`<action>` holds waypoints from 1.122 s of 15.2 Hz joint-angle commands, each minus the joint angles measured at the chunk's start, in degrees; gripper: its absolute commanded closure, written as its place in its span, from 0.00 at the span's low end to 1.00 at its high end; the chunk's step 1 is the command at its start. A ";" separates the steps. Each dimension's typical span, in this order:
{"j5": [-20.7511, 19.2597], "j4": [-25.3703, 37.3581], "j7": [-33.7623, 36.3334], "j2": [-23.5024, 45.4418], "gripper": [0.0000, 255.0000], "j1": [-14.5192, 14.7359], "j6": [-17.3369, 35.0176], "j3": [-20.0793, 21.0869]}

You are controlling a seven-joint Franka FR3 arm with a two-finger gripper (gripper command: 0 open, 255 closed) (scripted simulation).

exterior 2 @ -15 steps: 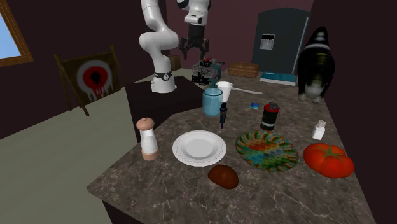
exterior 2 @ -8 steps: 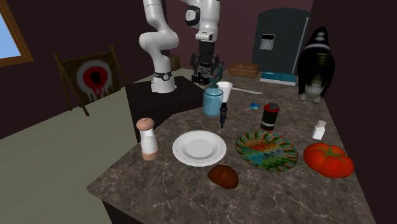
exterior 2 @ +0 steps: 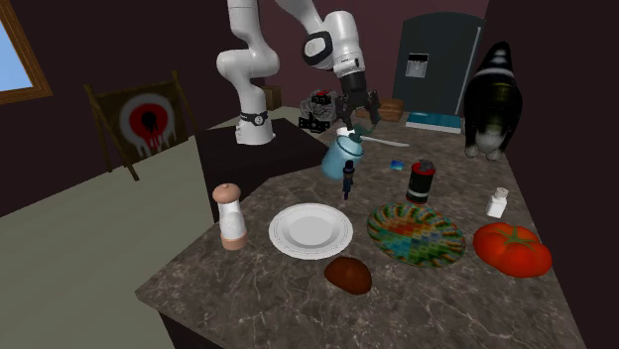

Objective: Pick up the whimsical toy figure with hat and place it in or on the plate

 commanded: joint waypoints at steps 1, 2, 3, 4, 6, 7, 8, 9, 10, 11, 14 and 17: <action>0.33 -0.01 -0.19 -0.11 0.00 0.03 -1.03 -0.01; -3.59 1.13 3.06 1.95 0.00 -0.52 -2.44 0.25; -7.06 2.26 5.94 3.99 0.00 -0.74 -3.93 0.27; -10.03 3.38 8.42 6.01 0.00 -0.52 -5.47 -0.09; -14.68 5.51 12.33 9.91 0.00 0.40 -8.61 -1.15; -16.49 6.53 13.88 11.80 0.00 0.91 -10.17 -1.69; -18.00 7.51 15.19 13.65 0.00 1.50 -11.72 -2.30; -19.25 8.45 16.30 15.45 0.00 2.18 -13.23 -2.98; -20.31 9.35 17.25 17.22 0.00 2.82 -14.71 -3.64; -20.86 9.88 17.75 18.25 0.00 3.20 -15.58 -4.04; -23.42 10.62 19.54 20.63 0.00 3.80 -14.27 -5.42; -25.89 11.49 21.28 23.03 0.00 4.45 -13.02 -6.84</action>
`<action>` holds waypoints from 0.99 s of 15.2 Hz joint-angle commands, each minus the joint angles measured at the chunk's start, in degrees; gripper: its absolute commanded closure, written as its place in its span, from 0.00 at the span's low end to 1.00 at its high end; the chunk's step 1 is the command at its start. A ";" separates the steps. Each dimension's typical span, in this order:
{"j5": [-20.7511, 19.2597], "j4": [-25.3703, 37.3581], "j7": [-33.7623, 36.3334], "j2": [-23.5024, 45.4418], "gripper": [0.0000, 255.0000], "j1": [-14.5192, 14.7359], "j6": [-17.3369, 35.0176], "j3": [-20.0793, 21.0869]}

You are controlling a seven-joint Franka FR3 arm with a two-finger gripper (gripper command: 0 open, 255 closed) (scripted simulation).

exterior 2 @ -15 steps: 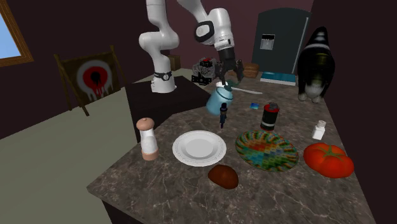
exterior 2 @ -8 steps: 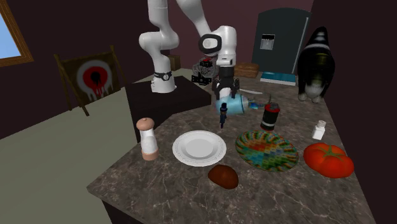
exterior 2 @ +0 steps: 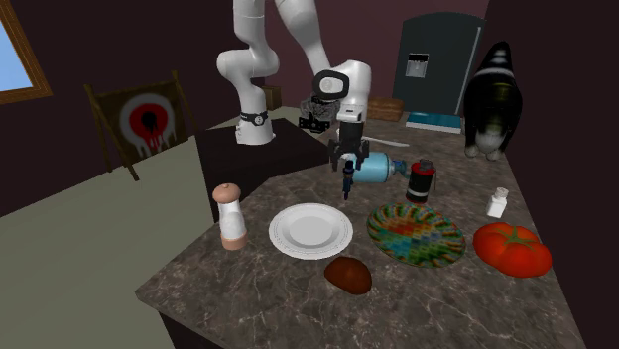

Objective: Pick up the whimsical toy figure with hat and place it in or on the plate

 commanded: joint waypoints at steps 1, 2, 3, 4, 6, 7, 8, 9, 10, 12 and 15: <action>-1.57 0.63 1.14 1.56 0.00 0.48 0.73 -0.91; -2.02 0.82 1.47 2.02 0.00 0.61 0.96 -1.19; -2.02 0.81 1.47 2.02 0.00 0.62 0.96 -1.19; -2.02 0.82 1.46 2.02 0.00 0.62 0.96 -1.19; -2.01 0.82 1.46 2.02 0.00 0.62 0.96 -1.19; -2.01 0.82 1.46 2.02 0.00 0.62 0.96 -1.19; -2.01 0.82 1.46 2.02 0.00 0.62 0.96 -1.19; -2.00 0.81 1.45 2.01 0.00 0.62 0.95 -1.19; -2.00 0.81 1.45 2.01 1.00 0.62 0.95 -1.19; -2.00 0.81 1.45 2.01 1.00 0.62 0.95 -1.19; -2.01 0.80 1.45 2.00 1.00 0.61 0.96 -1.19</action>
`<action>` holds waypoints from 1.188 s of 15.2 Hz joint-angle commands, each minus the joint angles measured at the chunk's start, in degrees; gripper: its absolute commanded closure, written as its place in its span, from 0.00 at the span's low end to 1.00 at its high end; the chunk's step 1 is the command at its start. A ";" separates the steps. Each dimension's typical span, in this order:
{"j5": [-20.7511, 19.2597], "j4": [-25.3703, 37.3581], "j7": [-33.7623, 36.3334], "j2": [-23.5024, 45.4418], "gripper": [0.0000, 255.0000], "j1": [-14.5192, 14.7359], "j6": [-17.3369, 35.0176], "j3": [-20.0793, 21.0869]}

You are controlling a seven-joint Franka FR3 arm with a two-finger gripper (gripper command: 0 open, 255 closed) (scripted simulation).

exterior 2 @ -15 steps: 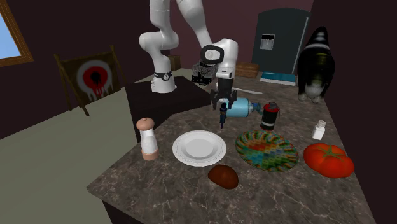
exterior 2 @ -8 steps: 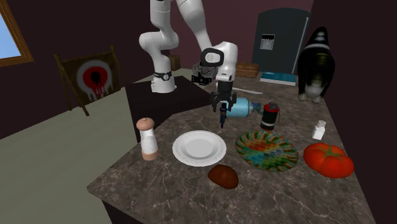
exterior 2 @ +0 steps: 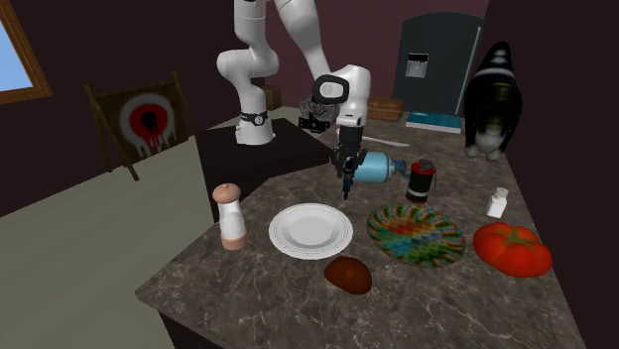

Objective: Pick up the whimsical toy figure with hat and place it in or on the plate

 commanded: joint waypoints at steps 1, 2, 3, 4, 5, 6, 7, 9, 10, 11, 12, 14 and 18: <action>0.00 -0.01 0.00 0.01 1.00 0.01 0.02 0.02; 0.01 0.00 -0.01 0.00 1.00 0.01 0.01 0.02; 0.02 -0.01 -0.01 0.00 1.00 0.01 0.01 0.03; -0.01 0.01 0.01 0.03 1.00 0.02 0.02 0.01; 0.83 -0.23 -0.73 -0.74 1.00 -0.32 -0.40 0.49; 1.67 -0.44 -1.47 -1.50 1.00 -0.65 -0.82 0.96; 2.52 -0.65 -2.22 -2.26 1.00 -0.99 -1.25 1.42; 4.24 -1.02 -3.72 -3.76 1.00 -1.62 -2.12 2.33; 5.12 -1.19 -4.48 -4.51 1.00 -1.92 -2.56 2.76; 5.99 -1.34 -5.23 -5.26 1.00 -2.21 -3.01 3.18; 6.87 -1.47 -5.99 -6.00 1.00 -2.48 -3.46 3.59; 8.64 -1.70 -7.50 -7.48 1.00 -3.00 -4.38 4.38; 12.16 -1.97 -10.49 -10.37 1.00 -3.88 -6.31 5.76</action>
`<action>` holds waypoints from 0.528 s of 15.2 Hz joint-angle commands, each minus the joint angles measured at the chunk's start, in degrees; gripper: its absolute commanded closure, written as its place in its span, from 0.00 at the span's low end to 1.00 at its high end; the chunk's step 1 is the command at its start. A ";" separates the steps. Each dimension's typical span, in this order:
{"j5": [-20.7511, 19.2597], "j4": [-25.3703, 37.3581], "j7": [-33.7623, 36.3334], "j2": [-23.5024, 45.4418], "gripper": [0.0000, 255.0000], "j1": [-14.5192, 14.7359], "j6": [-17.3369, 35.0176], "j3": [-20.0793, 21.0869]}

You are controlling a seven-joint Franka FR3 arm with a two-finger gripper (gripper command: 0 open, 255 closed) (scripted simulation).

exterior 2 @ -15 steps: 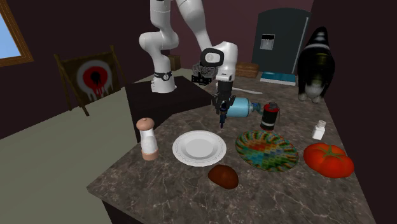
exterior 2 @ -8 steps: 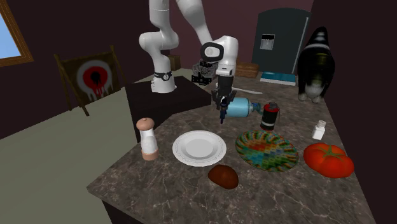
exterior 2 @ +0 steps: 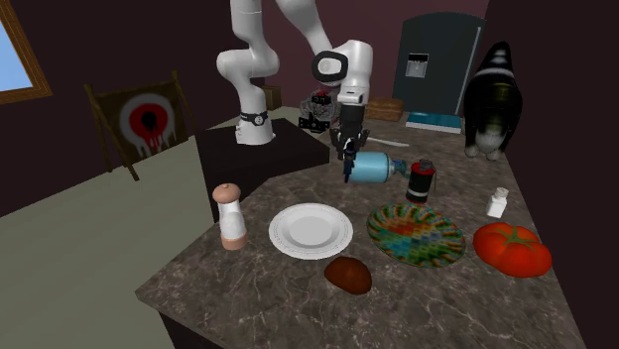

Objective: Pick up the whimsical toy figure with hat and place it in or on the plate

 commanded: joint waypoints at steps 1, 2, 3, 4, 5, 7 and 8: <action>1.90 0.05 -1.49 -1.44 1.00 -0.32 -1.19 0.74; 2.76 0.04 -2.22 -2.15 1.00 -0.49 -1.70 1.02; 3.61 0.04 -2.95 -2.84 1.00 -0.64 -2.22 1.29; 3.83 0.04 -3.13 -3.02 1.00 -0.67 -2.35 1.35; 4.16 0.20 -4.82 -3.10 1.00 -1.61 -2.13 0.86; 4.81 0.73 -8.20 -3.09 1.00 -3.47 -1.77 -0.11; 5.14 1.10 -9.88 -3.01 1.00 -4.38 -1.63 -0.59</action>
